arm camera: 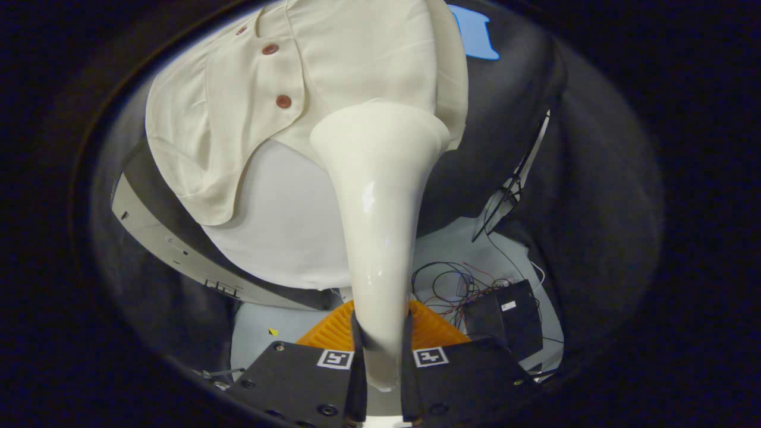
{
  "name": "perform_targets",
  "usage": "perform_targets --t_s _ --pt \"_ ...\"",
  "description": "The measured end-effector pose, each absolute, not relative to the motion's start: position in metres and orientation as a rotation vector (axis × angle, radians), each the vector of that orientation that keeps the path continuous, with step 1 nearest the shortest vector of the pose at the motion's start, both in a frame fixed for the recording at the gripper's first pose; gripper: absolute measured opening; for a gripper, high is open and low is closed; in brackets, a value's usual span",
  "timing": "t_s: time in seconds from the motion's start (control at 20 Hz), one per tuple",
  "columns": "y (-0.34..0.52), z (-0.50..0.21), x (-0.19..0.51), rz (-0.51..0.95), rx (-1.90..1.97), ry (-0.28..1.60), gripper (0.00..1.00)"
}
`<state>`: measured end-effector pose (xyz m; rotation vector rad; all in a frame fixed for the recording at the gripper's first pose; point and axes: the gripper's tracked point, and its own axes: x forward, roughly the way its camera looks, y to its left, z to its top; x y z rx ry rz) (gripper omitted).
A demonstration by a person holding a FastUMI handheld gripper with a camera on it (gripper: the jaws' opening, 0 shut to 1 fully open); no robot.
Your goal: Iron the clothes twice with a garment steamer, once on the left side and once on the right side.
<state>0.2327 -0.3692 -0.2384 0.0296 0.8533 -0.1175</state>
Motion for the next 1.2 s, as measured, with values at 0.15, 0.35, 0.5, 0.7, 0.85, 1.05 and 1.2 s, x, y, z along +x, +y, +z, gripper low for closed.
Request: perform_targets --t_s 0.15,0.35,0.5,0.7,0.85,1.05,1.2 --pt "-0.366 -0.253 0.231 -0.124 0.048 0.863 0.23" --pt "-0.358 -0.271 0.219 -0.137 0.057 0.905 0.23" --pt "-0.345 -0.275 0.218 -0.132 0.069 0.900 0.23" --pt "-0.318 -0.272 0.210 -0.104 0.063 0.881 0.23" --pt "-0.294 -0.265 0.195 -0.067 0.047 0.874 0.23" --pt "-0.262 -0.236 0.184 -0.045 0.029 0.811 0.23" --pt "-0.239 -0.206 0.177 -0.044 0.046 0.745 0.23"
